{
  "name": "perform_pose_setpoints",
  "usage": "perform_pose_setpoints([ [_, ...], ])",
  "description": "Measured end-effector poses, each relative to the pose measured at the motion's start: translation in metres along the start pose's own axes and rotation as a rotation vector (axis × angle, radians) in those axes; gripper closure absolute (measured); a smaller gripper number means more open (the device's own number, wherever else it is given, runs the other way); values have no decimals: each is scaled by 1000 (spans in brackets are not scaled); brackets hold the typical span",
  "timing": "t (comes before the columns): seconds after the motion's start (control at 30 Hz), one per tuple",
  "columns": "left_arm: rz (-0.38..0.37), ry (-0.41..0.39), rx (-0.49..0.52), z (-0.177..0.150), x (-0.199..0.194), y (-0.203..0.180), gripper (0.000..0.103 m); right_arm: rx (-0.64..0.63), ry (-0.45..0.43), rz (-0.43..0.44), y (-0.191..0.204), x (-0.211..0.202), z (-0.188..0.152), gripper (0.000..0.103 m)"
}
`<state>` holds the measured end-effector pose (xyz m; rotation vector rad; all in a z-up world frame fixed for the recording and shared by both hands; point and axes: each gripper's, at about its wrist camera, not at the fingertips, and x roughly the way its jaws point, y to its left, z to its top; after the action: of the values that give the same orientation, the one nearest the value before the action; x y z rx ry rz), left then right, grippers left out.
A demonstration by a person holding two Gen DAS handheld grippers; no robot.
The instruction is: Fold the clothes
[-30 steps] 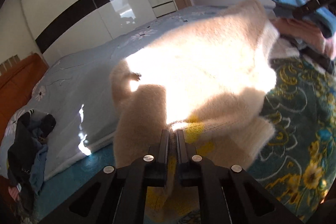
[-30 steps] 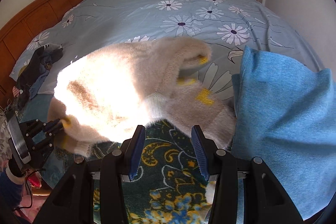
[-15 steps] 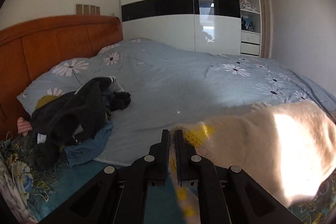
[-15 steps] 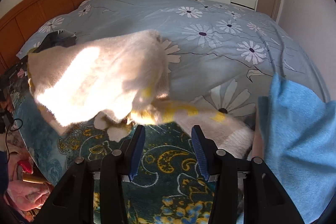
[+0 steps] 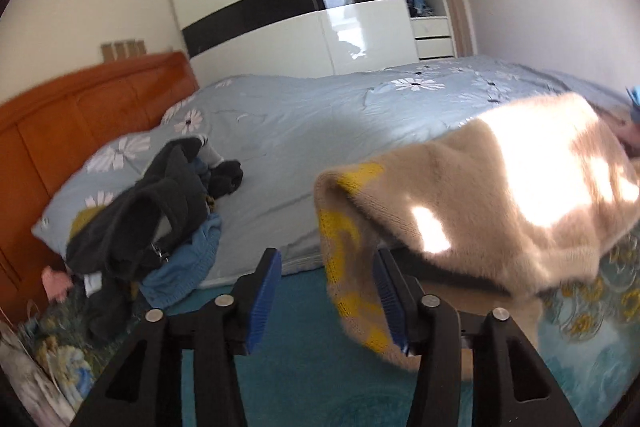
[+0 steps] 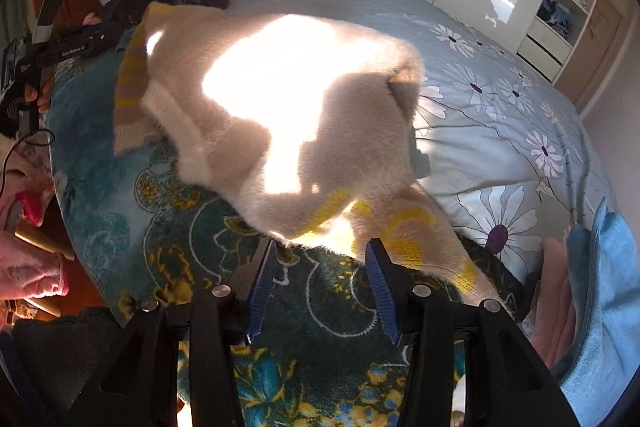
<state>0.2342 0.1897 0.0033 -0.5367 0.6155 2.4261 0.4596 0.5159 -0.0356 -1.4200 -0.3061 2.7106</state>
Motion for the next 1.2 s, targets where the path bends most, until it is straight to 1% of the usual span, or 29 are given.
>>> perform_pose_setpoints([
  [0.03, -4, -14, 65, 1, -3, -9, 40, -41, -4, -5, 8, -1, 1, 42],
  [0.1, -45, -23, 158, 2, -3, -25, 36, -127, -6, -17, 21, 0, 4, 42],
  [0.2, -69, -14, 300, 2, 2, -45, 34, -236, -7, -26, 38, 4, 11, 42],
  [0.3, 10, -42, 473, -1, 13, -65, 33, -352, -11, -38, 54, 12, 16, 42],
  [0.37, 33, -64, 559, -2, 20, -73, 33, -437, -9, -56, 63, 21, 19, 42],
  [0.43, 61, -88, 637, -3, 26, -81, 33, -496, -1, -73, 69, 31, 18, 42],
  [0.47, 74, -100, 675, -3, 30, -85, 33, -520, 1, -87, 70, 37, 18, 42],
  [0.6, 87, -146, 758, -4, 45, -96, 33, -624, 20, -161, 72, 64, 14, 42],
  [0.63, 82, -150, 758, -2, 48, -97, 33, -647, 17, -198, 72, 70, 14, 43],
  [0.67, 78, -154, 759, -1, 51, -97, 33, -650, 12, -216, 71, 73, 16, 44],
  [0.7, 73, -159, 759, 1, 54, -98, 33, -650, 7, -229, 69, 77, 17, 49],
  [0.73, 68, -163, 759, 2, 58, -98, 39, -633, 5, -227, 66, 78, 20, 54],
  [0.77, 61, -165, 753, 4, 60, -98, 47, -614, 4, -221, 62, 78, 24, 61],
  [0.8, 25, -149, 694, 13, 62, -92, 76, -581, 1, -201, 58, 77, 29, 80],
  [0.83, -10, -132, 636, 23, 63, -87, 103, -537, -12, -190, 52, 74, 35, 84],
  [0.87, -44, -118, 577, 32, 65, -80, 102, -482, -32, -175, 43, 69, 42, 86],
  [0.9, -70, -119, 518, 42, 67, -73, 102, -425, -54, -159, 33, 64, 50, 89],
  [1.0, -119, -123, 374, 71, 77, -54, 102, -235, -131, -119, -7, 48, 78, 91],
  [1.03, -121, -120, 343, 78, 83, -49, 102, -179, -151, -111, -21, 45, 87, 91],
  [1.13, -132, -96, 269, 92, 103, -39, 102, -86, -192, -109, -50, 41, 108, 95],
  [1.17, -146, -73, 246, 91, 105, -39, 102, -63, -199, -113, -59, 42, 115, 95],
  [1.2, -179, -51, 218, 91, 106, -38, 102, -39, -200, -120, -67, 44, 123, 96],
])
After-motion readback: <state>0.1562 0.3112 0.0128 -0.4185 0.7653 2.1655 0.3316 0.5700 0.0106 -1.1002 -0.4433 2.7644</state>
